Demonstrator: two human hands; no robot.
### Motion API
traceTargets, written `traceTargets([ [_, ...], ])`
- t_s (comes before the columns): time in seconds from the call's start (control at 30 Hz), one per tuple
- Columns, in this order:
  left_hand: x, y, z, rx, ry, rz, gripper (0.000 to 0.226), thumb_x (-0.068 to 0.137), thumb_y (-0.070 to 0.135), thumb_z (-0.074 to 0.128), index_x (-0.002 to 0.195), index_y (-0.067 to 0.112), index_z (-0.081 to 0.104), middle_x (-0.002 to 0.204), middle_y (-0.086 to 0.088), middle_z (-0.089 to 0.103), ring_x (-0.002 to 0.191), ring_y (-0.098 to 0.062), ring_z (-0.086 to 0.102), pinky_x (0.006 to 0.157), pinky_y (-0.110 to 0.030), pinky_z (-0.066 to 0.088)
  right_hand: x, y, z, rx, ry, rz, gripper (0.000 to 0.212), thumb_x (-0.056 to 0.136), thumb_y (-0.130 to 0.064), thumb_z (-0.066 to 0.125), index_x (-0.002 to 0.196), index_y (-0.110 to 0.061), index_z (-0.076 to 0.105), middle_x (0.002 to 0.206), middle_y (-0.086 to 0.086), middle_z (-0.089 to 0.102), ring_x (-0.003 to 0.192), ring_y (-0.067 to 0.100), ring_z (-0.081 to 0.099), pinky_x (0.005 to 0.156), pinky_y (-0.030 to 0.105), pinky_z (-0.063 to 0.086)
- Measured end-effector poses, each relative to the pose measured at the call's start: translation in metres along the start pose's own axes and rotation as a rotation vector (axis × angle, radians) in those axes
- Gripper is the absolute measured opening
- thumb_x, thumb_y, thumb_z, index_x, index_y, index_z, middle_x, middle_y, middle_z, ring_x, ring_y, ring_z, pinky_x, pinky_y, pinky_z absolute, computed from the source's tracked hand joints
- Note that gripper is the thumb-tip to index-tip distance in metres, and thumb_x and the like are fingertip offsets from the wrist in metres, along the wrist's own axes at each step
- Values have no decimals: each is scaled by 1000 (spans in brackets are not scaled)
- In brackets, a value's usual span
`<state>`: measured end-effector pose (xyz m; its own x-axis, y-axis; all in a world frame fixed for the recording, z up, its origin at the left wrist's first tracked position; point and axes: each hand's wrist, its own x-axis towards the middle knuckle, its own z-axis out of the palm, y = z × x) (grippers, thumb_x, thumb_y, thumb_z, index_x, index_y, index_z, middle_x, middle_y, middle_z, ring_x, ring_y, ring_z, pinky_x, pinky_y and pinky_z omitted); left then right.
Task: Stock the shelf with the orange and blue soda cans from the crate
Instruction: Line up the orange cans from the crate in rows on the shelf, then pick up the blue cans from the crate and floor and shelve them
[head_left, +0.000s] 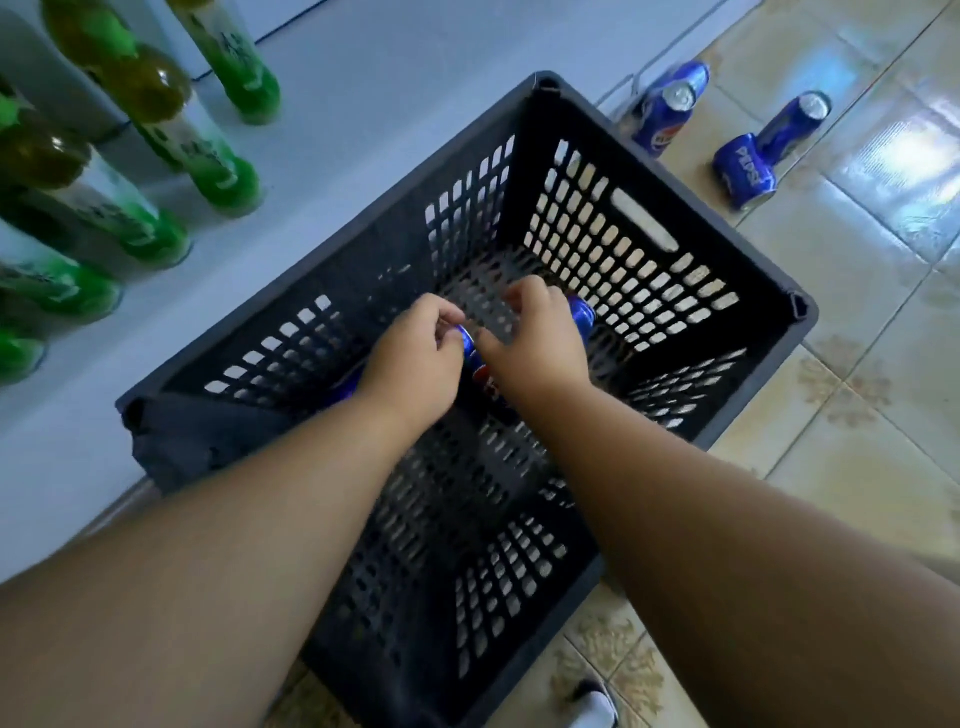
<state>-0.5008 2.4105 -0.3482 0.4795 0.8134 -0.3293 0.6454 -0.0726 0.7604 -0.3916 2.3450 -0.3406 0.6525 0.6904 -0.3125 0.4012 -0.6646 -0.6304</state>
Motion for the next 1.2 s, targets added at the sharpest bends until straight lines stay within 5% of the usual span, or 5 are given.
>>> traceTargets([
  [0.33, 42, -15, 51, -29, -131, -98, 13, 99, 14, 49, 106, 20, 59, 85, 13, 56, 66, 10, 58, 68, -12, 46, 83, 77, 34, 179, 14, 774, 89, 75, -45, 81, 144, -20, 30, 142, 14, 39, 127, 39, 47, 106, 51, 43],
  [0.47, 50, -16, 62, -28, -141, -137, 12, 98, 16, 51, 104, 22, 59, 86, 13, 58, 82, -8, 62, 84, -37, 54, 111, 93, 52, 289, 52, 917, 103, 72, -46, 84, 146, -13, 21, 141, 19, 46, 125, 43, 50, 103, 57, 44],
  [0.67, 52, -8, 62, -9, -183, -176, 13, 98, 21, 51, 107, 26, 59, 95, 12, 61, 89, -17, 63, 83, -39, 55, 123, 100, 47, 448, -48, 944, 104, 66, -31, 90, 146, -11, 27, 125, 16, 57, 108, 42, 62, 87, 54, 56],
  [0.9, 52, 15, 34, -68, -95, -250, 19, 98, 26, 51, 115, 22, 59, 108, 4, 63, 102, -20, 61, 94, -39, 50, 95, 67, 12, 944, -459, 740, 43, 87, -18, 71, 124, -3, 58, 95, 14, 74, 75, 25, 73, 68, 37, 60],
  [1.2, 18, 61, -29, -445, 177, -294, 15, 100, 42, 46, 108, 30, 50, 108, -1, 66, 93, -21, 65, 88, -42, 54, 57, -36, -33, 1055, -688, 363, 77, 71, -23, 74, 141, -5, 46, 117, 17, 63, 94, 28, 66, 72, 39, 58],
])
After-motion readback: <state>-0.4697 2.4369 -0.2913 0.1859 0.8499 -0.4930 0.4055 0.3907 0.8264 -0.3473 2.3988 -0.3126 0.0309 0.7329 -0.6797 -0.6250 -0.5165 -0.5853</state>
